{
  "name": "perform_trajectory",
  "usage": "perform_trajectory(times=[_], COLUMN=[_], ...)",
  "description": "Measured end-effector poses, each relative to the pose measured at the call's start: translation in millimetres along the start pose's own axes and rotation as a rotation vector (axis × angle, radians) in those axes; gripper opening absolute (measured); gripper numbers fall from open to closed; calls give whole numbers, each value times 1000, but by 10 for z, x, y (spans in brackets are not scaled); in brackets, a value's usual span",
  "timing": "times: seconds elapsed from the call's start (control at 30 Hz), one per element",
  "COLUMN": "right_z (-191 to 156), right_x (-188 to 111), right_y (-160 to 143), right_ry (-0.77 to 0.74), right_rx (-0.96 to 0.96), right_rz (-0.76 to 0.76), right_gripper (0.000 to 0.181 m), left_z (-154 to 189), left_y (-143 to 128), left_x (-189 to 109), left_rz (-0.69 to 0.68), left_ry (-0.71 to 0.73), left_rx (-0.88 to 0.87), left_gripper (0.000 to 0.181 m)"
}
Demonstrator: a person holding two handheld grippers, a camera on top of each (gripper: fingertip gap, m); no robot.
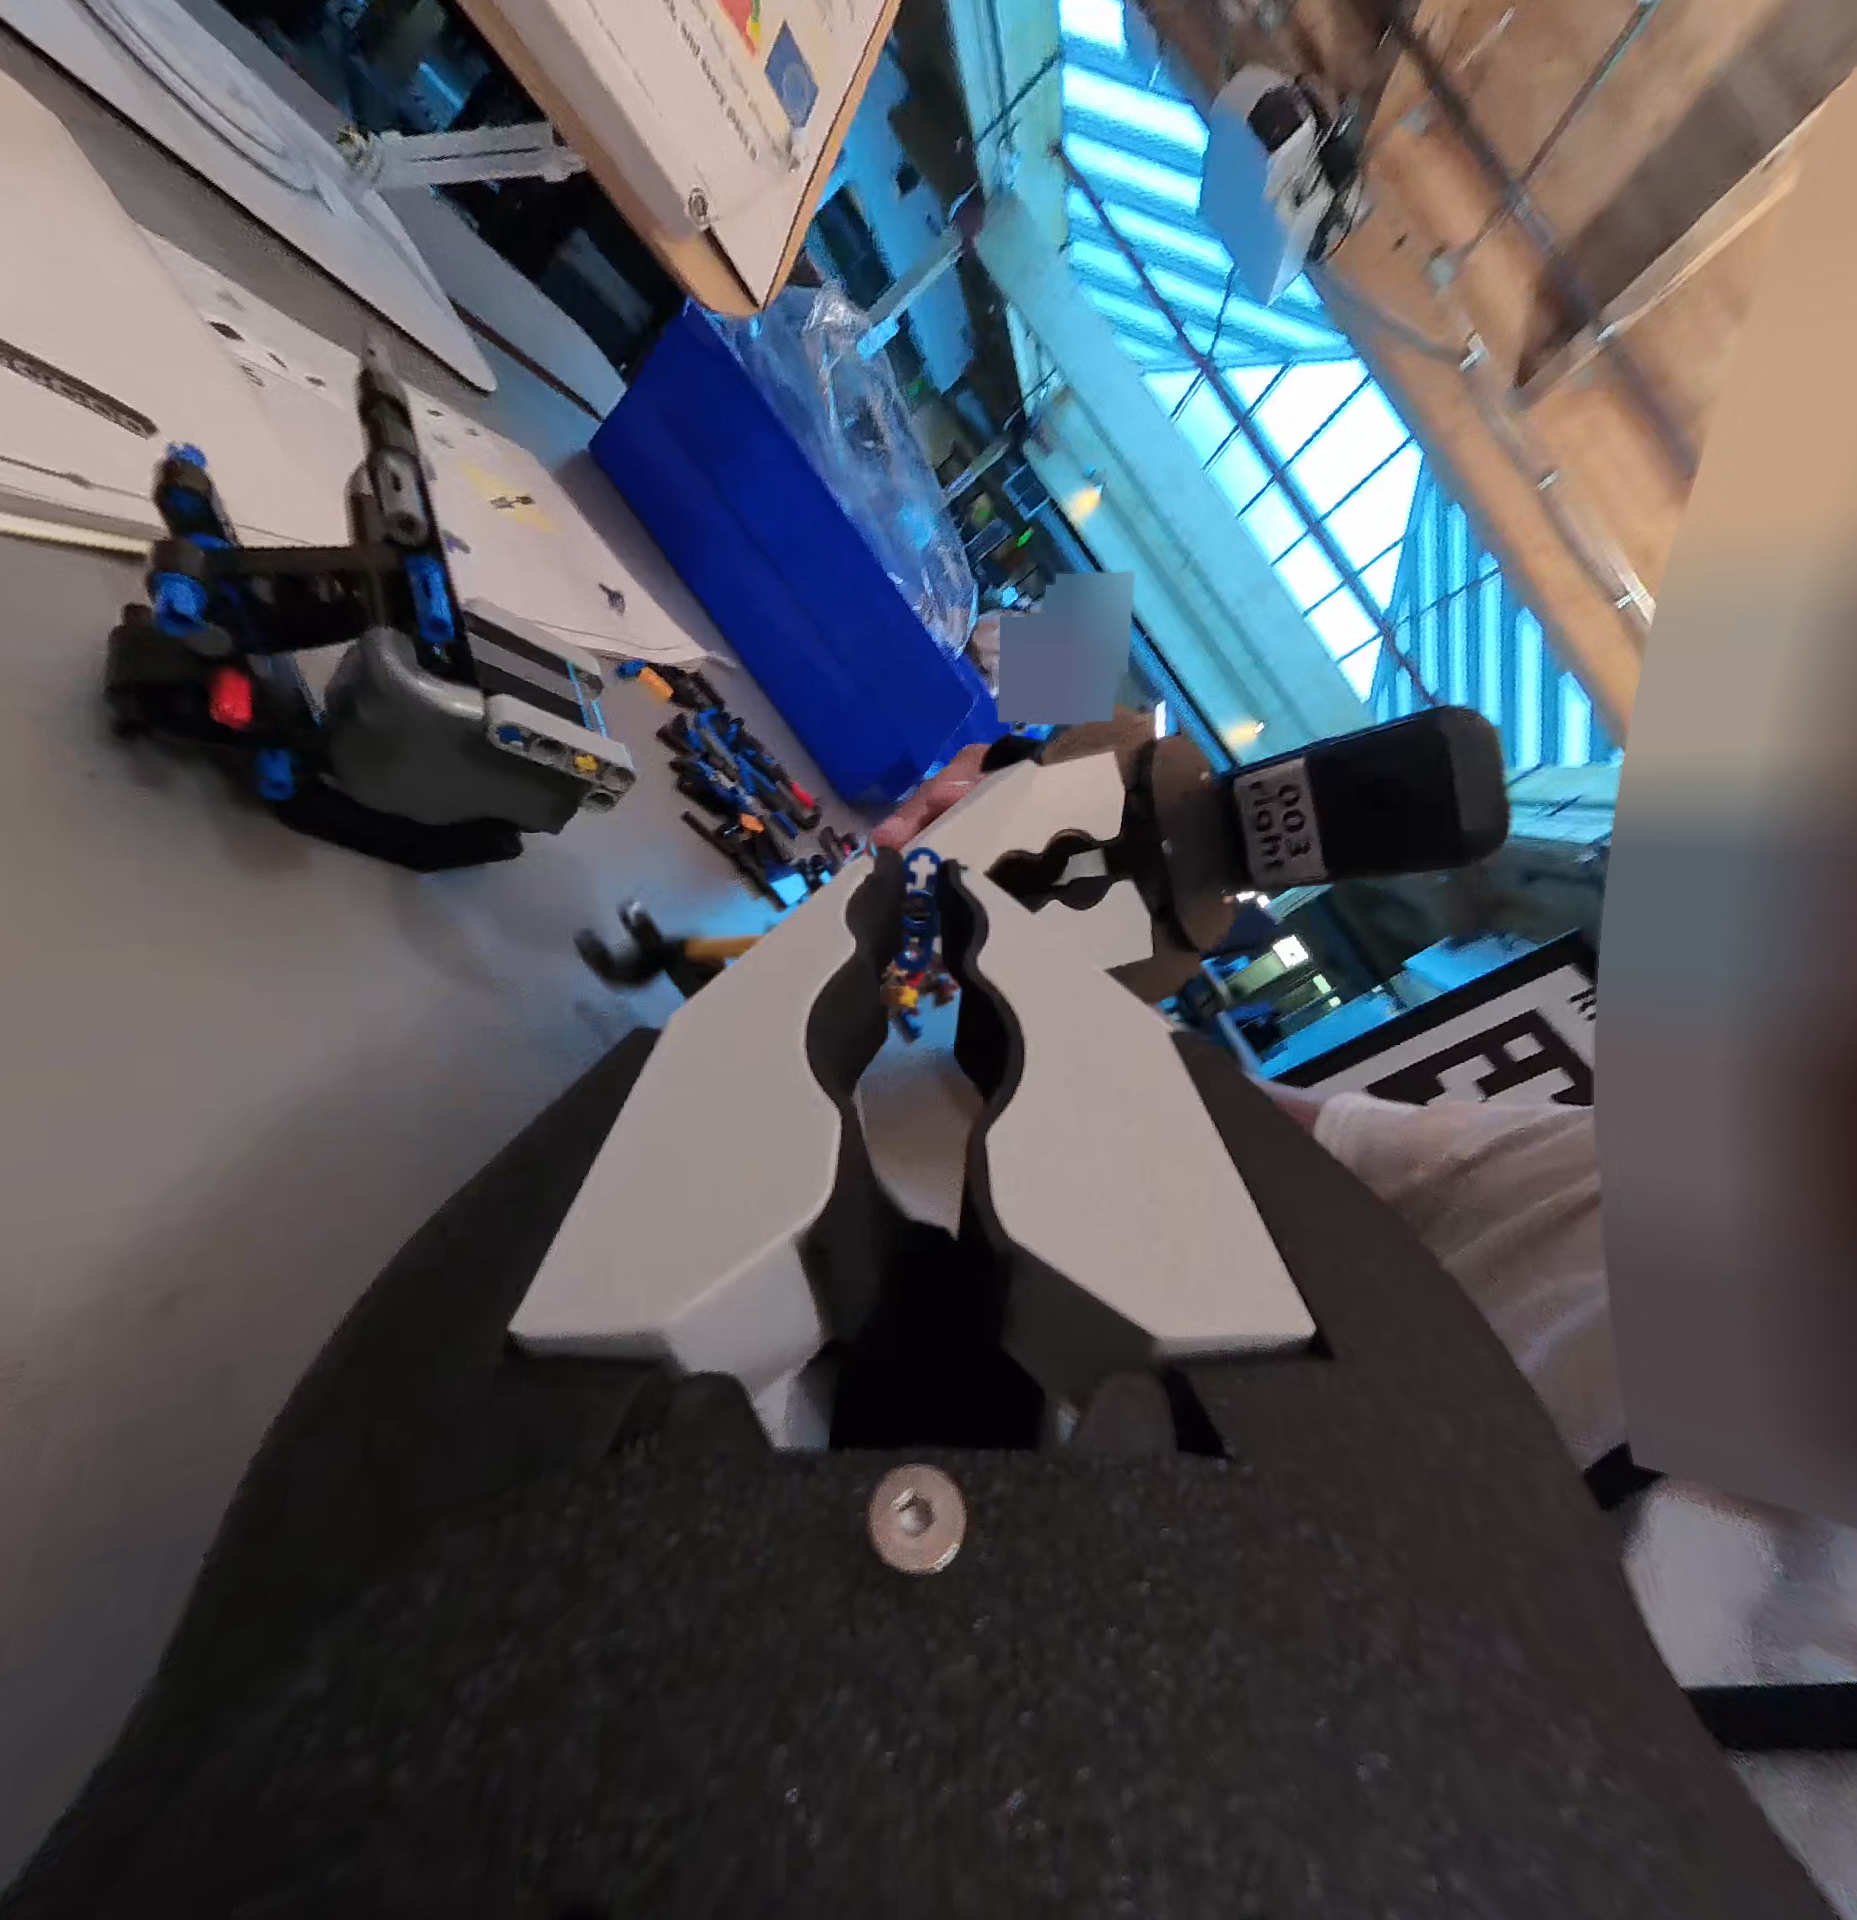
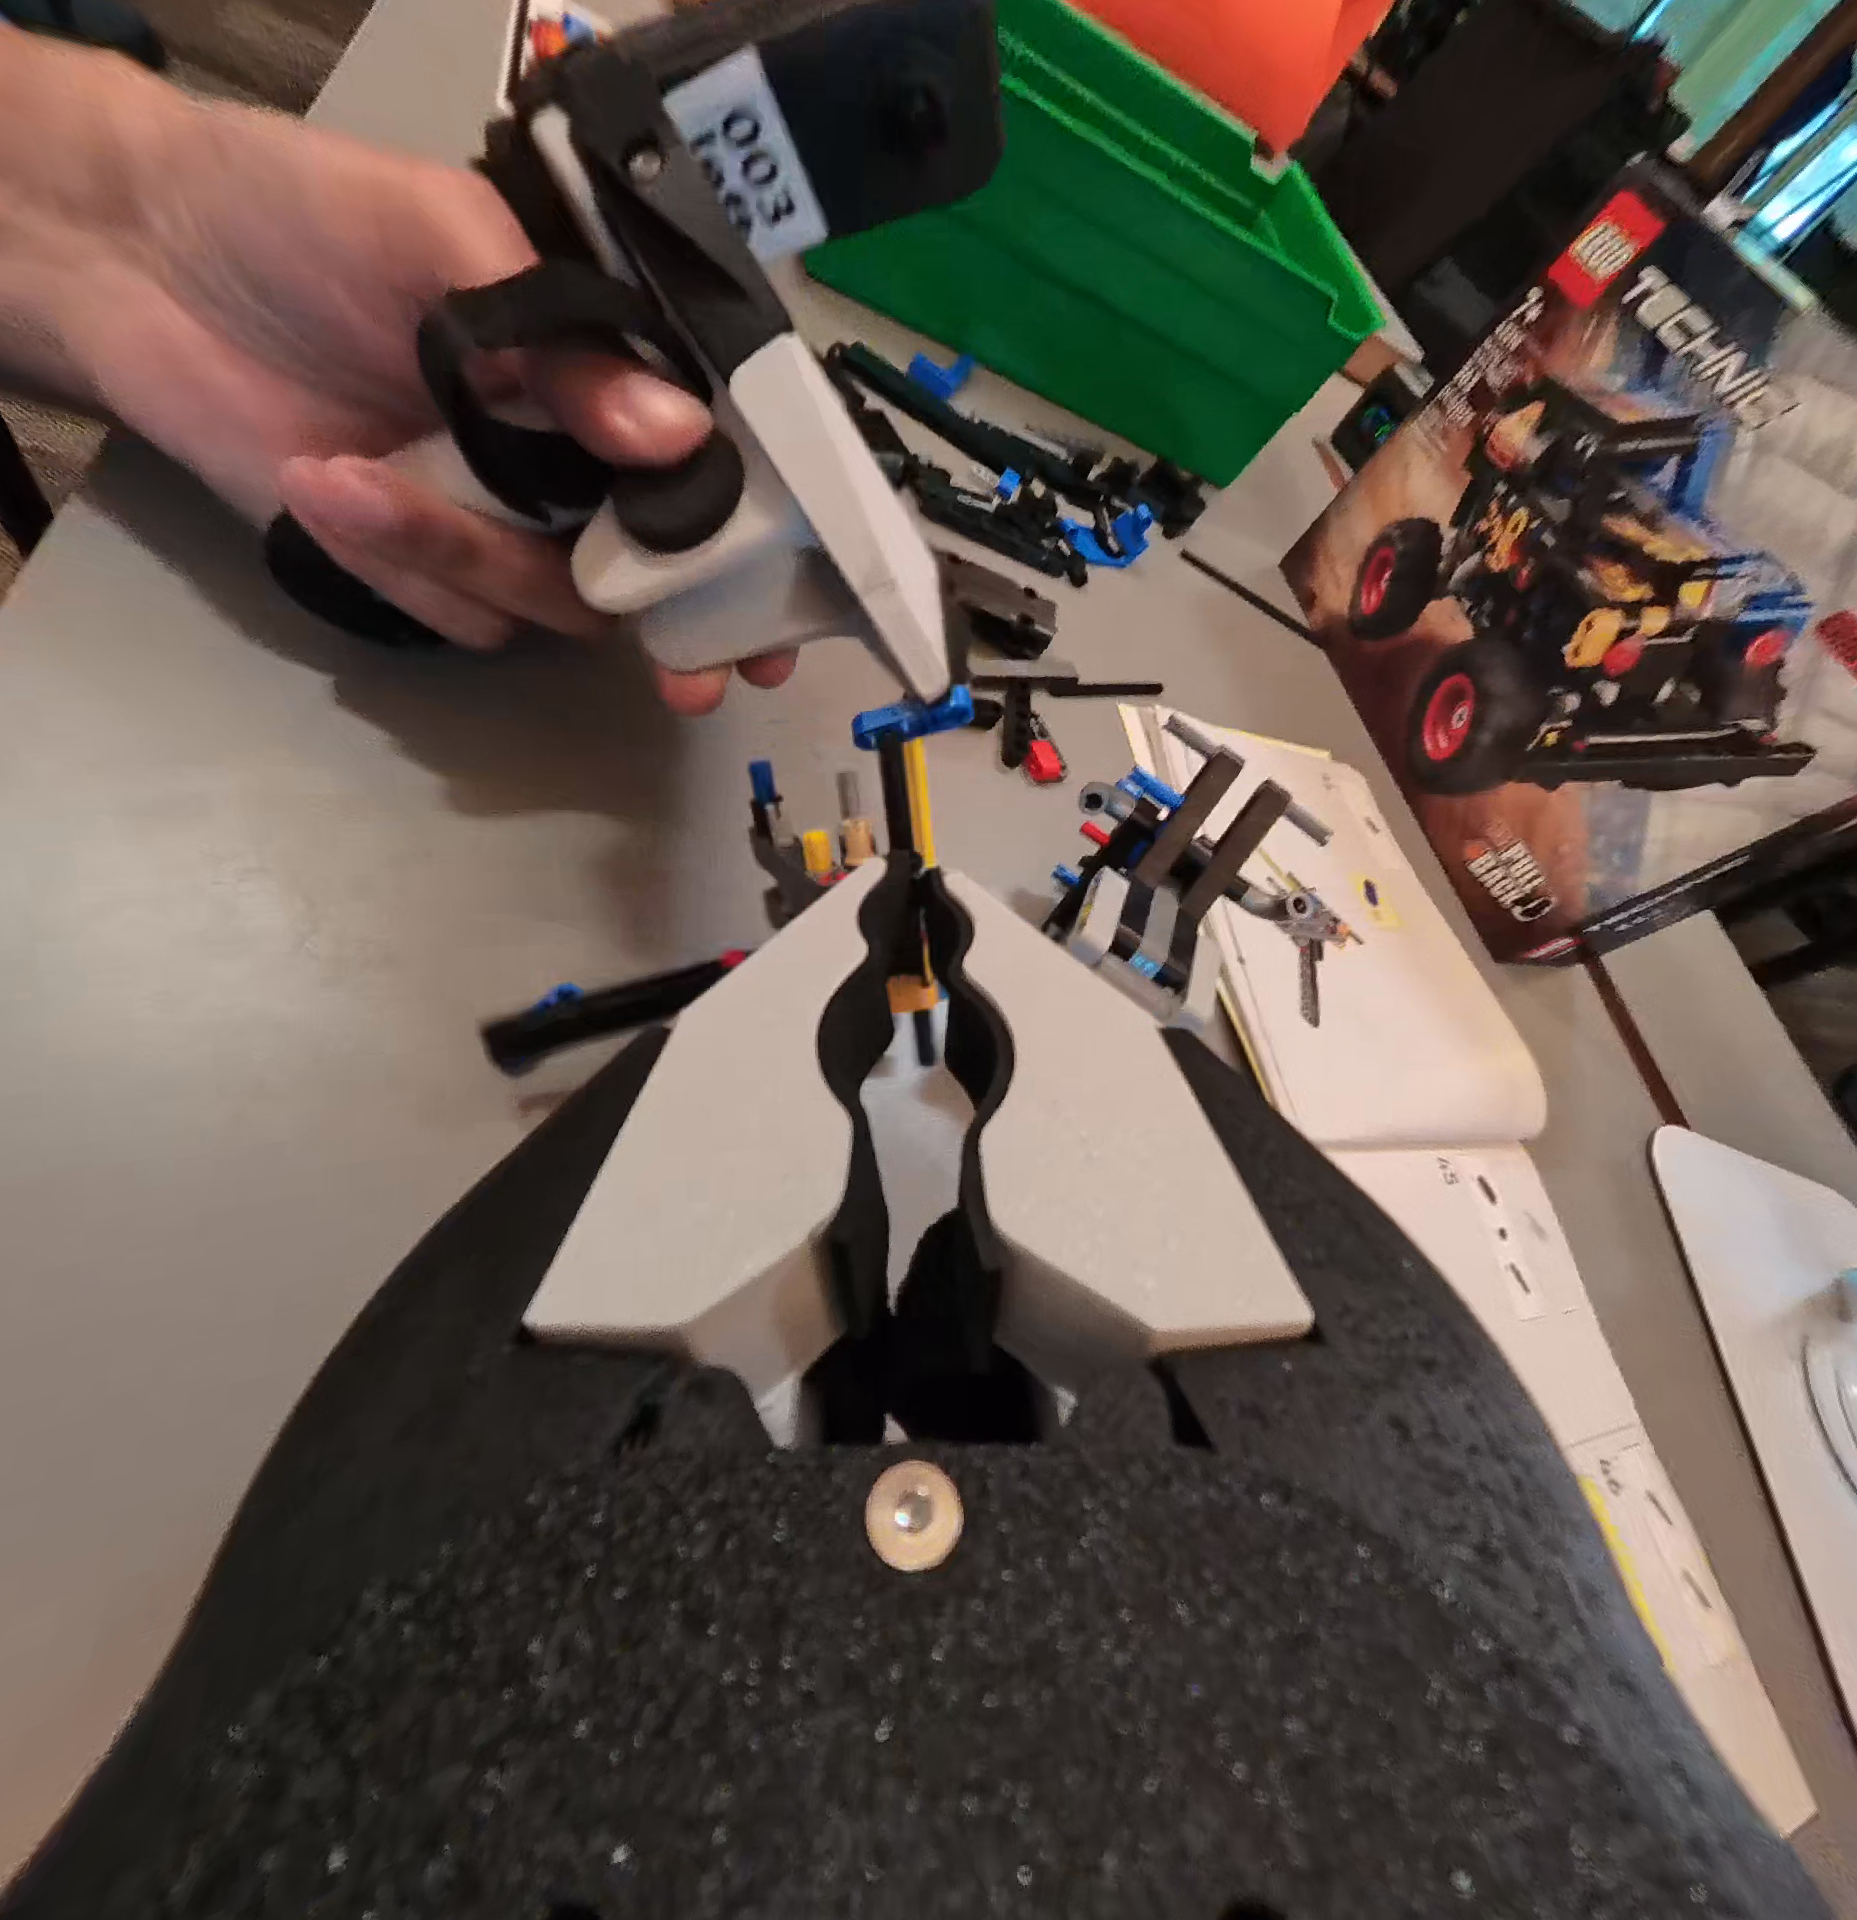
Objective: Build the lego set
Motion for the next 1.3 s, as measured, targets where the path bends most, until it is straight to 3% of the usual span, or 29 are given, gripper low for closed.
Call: perform_trajectory(times=[0.13, 0.37, 0.53, 0.63, 0.77, 0.93, 1.1, 1.3], right_z=[-59, -105, -223, -250, -194, -192, -120, -222], right_x=[5, 26, -2, -32, 80, 177, 100, 104], right_y=[-85, -118, -76, -53, -114, -97, 116, 66], right_ry=[74, 139, 265, 316, 300, 313, 248, 267], right_rx=[39, 121, 181, 198, 238, 237, 202, 191], right_rz=[-62, -112, -102, 1, 30, 58, 161, 66], right_gripper=[0, 3, 15, 17, 18, 11, 10, 10], left_z=[-41, -88, -60, 1, 46, 122, 183, 129], left_y=[-44, -124, -149, -114, -51, -78, -93, -125], left_x=[-14, -65, -89, -127, -173, -124, -131, -159], left_rz=[-84, -140, -149, -119, -84, -135, -160, -191], left_ry=[48, 91, 99, 72, 51, 75, 132, 200], left_rx=[91, 66, 91, 105, 110, 172, 255, 298], left_gripper=[5, 5, 5, 5, 5, 5, 5, 5])
Point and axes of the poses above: each gripper's, where its closed fingertips meet, x out along the fingers, y out of its top, z = x × y across the jaws, the point moved 1 cm from there along -x, back along the fingers, and after that the axes turned 11 degrees about -y, right-handed, at the moved point
